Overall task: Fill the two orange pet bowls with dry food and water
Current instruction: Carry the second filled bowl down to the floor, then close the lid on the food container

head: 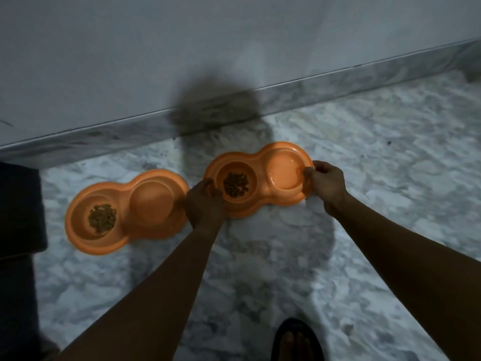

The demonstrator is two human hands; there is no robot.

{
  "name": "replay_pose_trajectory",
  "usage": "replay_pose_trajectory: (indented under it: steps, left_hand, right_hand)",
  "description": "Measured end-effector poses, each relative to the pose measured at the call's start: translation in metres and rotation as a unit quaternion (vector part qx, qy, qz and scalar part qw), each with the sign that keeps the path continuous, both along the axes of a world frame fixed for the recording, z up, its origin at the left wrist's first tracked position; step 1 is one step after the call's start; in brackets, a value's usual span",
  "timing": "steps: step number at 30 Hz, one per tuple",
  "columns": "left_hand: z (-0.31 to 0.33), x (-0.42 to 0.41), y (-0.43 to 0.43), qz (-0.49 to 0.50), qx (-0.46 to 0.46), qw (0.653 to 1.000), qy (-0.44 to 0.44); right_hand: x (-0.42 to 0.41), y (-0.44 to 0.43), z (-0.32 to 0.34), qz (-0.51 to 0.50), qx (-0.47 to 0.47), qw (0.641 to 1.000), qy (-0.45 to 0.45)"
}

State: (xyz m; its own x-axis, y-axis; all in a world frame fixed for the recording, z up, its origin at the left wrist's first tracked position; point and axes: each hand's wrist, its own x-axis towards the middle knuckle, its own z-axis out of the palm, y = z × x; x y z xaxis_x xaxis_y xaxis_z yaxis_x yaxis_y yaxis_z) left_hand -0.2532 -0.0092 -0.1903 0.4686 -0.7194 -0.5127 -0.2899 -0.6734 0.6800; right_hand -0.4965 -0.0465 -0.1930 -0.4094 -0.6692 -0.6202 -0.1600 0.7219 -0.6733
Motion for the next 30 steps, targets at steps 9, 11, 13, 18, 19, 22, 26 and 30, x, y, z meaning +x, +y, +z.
replay_pose_trajectory:
  steps: [9, 11, 13, 18, 19, 22, 26, 30]
  left_hand:
    - [0.053, 0.003, 0.006, -0.017, 0.011, 1.0, 0.017]
    - [0.091, 0.009, 0.011, -0.033, 0.01, 0.999, 0.014]
    - [0.128, 0.016, 0.016, -0.055, 0.011, 0.998, -0.003]
    - [0.305, 0.053, 0.024, -0.084, -0.002, 0.996, -0.031]
    - [0.346, 0.062, 0.028, -0.104, -0.012, 0.994, -0.044]
    - [0.467, 0.092, 0.041, -0.133, -0.057, 0.988, -0.054]
    - [0.621, 0.148, 0.074, -0.138, -0.117, 0.982, -0.049]
    - [0.74, 0.205, 0.115, -0.136, -0.184, 0.971, -0.07]
  right_hand:
    - [0.019, 0.012, 0.046, 0.016, 0.016, 0.999, 0.04]
    - [0.029, 0.02, 0.086, 0.019, 0.015, 0.999, 0.037]
    - [0.04, 0.026, 0.131, 0.021, 0.008, 0.999, 0.032]
    - [0.084, 0.056, 0.315, 0.029, -0.027, 0.999, 0.019]
    - [0.095, 0.064, 0.355, 0.028, -0.031, 0.999, 0.013]
    - [0.127, 0.084, 0.471, 0.015, -0.067, 0.998, -0.004]
    - [0.181, 0.12, 0.625, 0.022, -0.135, 0.99, -0.035]
    - [0.238, 0.163, 0.739, 0.051, -0.196, 0.978, -0.058]
